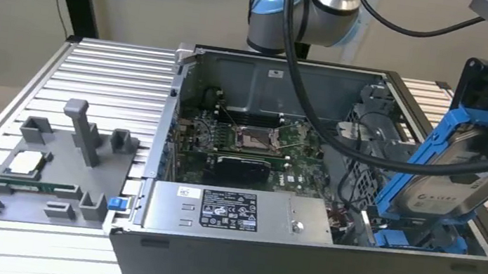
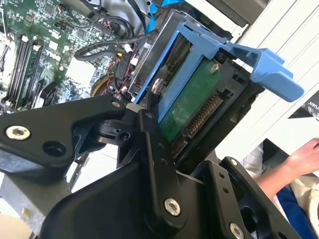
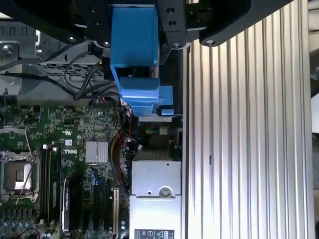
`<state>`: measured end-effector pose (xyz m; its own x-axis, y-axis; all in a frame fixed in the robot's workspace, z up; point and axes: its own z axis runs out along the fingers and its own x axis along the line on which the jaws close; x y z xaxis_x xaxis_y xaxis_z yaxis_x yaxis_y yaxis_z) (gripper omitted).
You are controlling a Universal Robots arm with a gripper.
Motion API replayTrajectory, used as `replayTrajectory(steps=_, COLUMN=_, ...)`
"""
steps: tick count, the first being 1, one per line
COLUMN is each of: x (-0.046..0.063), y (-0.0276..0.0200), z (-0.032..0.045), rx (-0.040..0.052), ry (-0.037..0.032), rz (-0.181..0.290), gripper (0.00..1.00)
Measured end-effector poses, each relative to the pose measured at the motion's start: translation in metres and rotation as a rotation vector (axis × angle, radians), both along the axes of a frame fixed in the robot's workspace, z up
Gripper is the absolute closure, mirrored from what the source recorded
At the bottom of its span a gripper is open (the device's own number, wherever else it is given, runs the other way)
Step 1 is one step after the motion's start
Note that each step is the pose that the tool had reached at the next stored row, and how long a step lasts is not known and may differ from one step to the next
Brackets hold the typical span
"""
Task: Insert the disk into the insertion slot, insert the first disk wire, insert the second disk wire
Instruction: 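Insert the disk into the insertion slot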
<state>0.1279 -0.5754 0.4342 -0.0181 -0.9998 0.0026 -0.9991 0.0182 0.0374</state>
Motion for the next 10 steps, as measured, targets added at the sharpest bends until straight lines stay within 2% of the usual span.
replayTrajectory(steps=5, x=0.0, y=0.0004, z=-0.0031, rx=0.0, ry=-0.0001, rz=0.0, gripper=1.0)
replayTrajectory(steps=10, x=0.002, y=0.0008, z=-0.011, rx=0.0, ry=-0.0001, rz=0.0, gripper=1.0)
